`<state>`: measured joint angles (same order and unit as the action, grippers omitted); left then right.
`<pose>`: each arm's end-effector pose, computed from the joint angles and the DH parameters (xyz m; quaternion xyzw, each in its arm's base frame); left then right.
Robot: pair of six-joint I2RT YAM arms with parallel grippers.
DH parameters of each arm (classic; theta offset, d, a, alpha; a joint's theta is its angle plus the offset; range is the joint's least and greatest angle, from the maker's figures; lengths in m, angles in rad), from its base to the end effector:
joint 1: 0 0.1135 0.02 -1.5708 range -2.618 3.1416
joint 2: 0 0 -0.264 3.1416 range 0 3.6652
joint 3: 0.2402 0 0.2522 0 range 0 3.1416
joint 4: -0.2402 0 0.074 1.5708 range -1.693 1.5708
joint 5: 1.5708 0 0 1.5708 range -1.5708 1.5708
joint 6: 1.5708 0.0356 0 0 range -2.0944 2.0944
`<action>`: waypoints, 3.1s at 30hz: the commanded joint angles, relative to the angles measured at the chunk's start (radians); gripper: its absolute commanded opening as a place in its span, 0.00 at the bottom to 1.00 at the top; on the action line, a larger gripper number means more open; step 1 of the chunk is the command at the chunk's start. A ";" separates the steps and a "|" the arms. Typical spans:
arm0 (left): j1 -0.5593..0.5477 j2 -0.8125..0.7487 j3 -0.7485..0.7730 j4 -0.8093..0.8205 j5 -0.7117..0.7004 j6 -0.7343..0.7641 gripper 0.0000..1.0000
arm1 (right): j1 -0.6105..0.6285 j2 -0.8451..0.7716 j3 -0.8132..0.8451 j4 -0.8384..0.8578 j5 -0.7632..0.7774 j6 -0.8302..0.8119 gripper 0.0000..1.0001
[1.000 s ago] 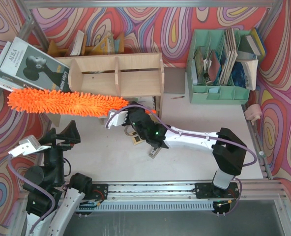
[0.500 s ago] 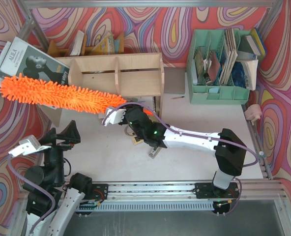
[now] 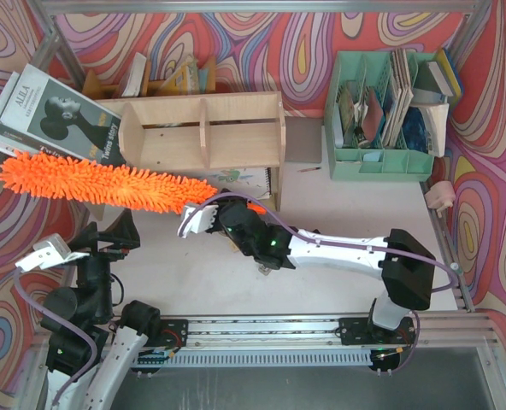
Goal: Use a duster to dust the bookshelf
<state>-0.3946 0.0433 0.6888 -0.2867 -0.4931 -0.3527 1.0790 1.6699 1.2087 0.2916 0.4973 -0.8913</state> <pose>0.0198 0.0100 0.3572 -0.1890 0.5564 -0.1615 0.7928 0.2020 0.3410 0.3031 -0.5298 0.5418 -0.1287 0.6397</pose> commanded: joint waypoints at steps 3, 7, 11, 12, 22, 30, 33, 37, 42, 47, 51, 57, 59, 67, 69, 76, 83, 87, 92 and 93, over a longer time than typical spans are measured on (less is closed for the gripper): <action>0.007 -0.004 -0.001 0.015 0.009 -0.006 0.99 | -0.012 0.020 0.023 0.008 0.039 0.079 0.00; 0.007 -0.004 -0.001 0.014 0.009 -0.005 0.99 | -0.035 0.043 0.039 -0.006 0.054 0.107 0.00; 0.007 -0.004 0.001 0.014 0.008 -0.005 0.99 | -0.065 0.060 0.086 -0.036 0.075 0.149 0.00; 0.007 -0.006 0.000 0.014 0.008 -0.005 0.99 | -0.069 0.066 0.094 -0.034 0.086 0.154 0.00; 0.007 -0.008 0.001 0.014 0.005 -0.005 0.98 | -0.077 0.080 0.130 -0.038 0.093 0.173 0.00; 0.007 -0.003 0.001 0.013 0.009 -0.006 0.99 | -0.028 0.122 0.209 -0.040 0.087 0.118 0.00; 0.007 -0.005 0.000 0.013 0.007 -0.005 0.99 | -0.027 0.140 0.221 -0.041 0.093 0.125 0.00; 0.007 -0.007 0.000 0.014 0.007 -0.005 0.98 | -0.027 0.130 0.172 -0.043 0.108 0.127 0.00; 0.007 -0.005 0.000 0.015 0.011 -0.006 0.99 | -0.024 0.054 0.063 -0.076 0.108 0.169 0.00; 0.008 -0.002 0.000 0.015 0.012 -0.008 0.99 | -0.018 0.000 -0.020 -0.104 0.132 0.181 0.00; 0.008 0.000 0.000 0.015 0.011 -0.008 0.98 | -0.019 -0.039 -0.074 -0.115 0.145 0.187 0.00; 0.009 0.004 -0.001 0.015 0.013 -0.009 0.99 | -0.019 -0.106 -0.145 -0.095 0.140 0.125 0.00; 0.010 0.003 -0.001 0.015 0.011 -0.009 0.98 | -0.019 -0.119 -0.162 -0.090 0.139 0.105 0.00; 0.010 0.001 -0.001 0.015 0.004 -0.009 0.98 | -0.014 -0.163 -0.064 -0.078 0.045 0.099 0.00; 0.010 0.001 -0.001 0.015 0.004 -0.009 0.99 | -0.006 -0.155 -0.020 -0.062 0.024 0.102 0.00; 0.012 0.001 -0.002 0.014 0.001 -0.009 0.99 | 0.011 -0.015 0.155 -0.120 0.030 0.166 0.00; 0.012 0.003 -0.003 0.016 -0.001 -0.008 0.99 | 0.048 0.031 0.121 -0.133 0.035 0.242 0.00; 0.013 0.010 -0.002 0.016 0.002 -0.009 0.99 | 0.056 -0.012 0.018 -0.131 0.070 0.259 0.00; 0.015 0.013 -0.003 0.018 0.002 -0.008 0.99 | 0.056 -0.114 -0.129 -0.119 0.105 0.314 0.00; 0.016 0.014 -0.004 0.018 0.001 -0.008 0.98 | 0.056 -0.131 -0.150 -0.113 0.107 0.324 0.00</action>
<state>-0.3882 0.0490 0.6888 -0.2867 -0.4938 -0.3561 1.1389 1.6535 1.1099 0.1238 0.5415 -0.6537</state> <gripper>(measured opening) 0.984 0.339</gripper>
